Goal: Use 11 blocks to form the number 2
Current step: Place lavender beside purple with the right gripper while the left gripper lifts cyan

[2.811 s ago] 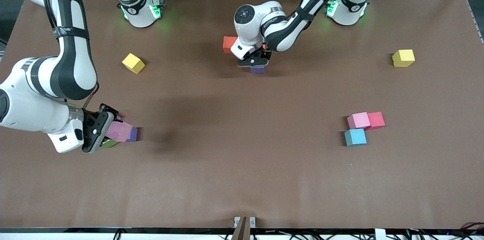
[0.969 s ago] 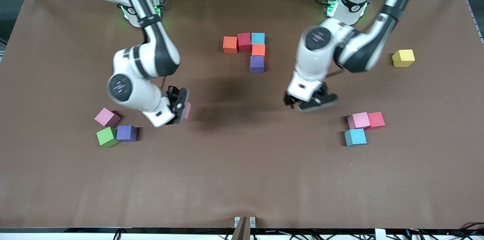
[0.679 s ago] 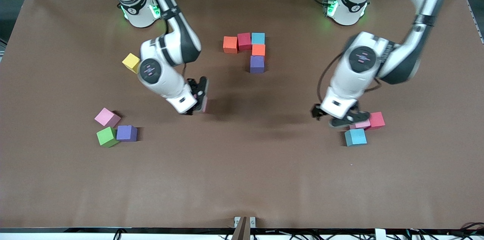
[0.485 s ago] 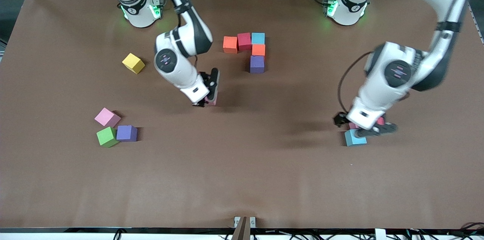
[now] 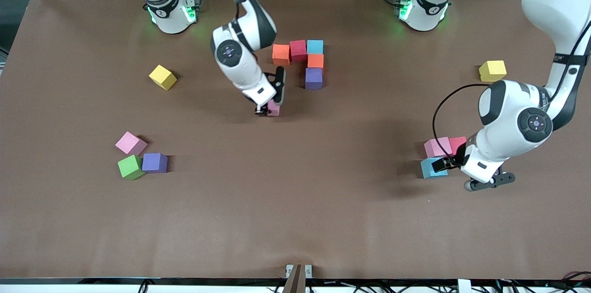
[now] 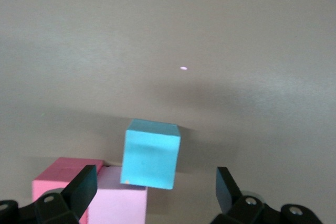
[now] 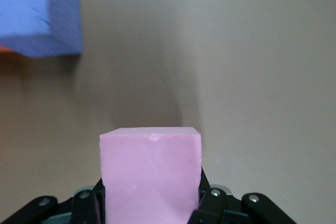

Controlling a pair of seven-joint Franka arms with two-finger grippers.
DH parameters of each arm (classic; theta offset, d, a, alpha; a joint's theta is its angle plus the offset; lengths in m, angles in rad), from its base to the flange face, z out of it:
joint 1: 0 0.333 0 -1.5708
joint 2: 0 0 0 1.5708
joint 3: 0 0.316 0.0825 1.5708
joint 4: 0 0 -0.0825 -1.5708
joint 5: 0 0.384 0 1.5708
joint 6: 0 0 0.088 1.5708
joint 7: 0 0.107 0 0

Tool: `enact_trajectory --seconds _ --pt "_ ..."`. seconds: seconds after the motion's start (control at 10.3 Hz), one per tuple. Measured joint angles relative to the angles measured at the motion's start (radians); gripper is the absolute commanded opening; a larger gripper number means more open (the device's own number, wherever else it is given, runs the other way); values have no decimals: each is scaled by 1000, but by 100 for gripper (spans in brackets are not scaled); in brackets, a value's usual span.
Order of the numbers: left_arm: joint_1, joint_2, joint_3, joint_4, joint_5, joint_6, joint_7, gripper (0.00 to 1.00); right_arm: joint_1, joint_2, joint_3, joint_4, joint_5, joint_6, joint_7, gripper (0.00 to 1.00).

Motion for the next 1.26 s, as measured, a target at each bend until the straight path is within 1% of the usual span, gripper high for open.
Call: enact_trajectory --seconds 0.19,0.39,0.68,1.07,1.16,1.26 --pt "-7 63 -1 33 67 0 26 100 90 17 0 -13 0 47 96 0" --pt "-20 114 -2 51 153 0 31 100 130 46 0 -15 11 92 126 0" --pt "-31 140 -2 53 172 -3 31 100 175 71 1 -15 92 124 127 0" --pt "-27 157 3 42 173 -5 36 100 218 81 1 -15 139 162 134 0" --pt "-26 157 3 40 173 -6 36 88 227 84 1 -16 140 175 134 0" --pt "-26 157 4 35 173 -8 37 62 231 84 1 -20 140 187 134 0"
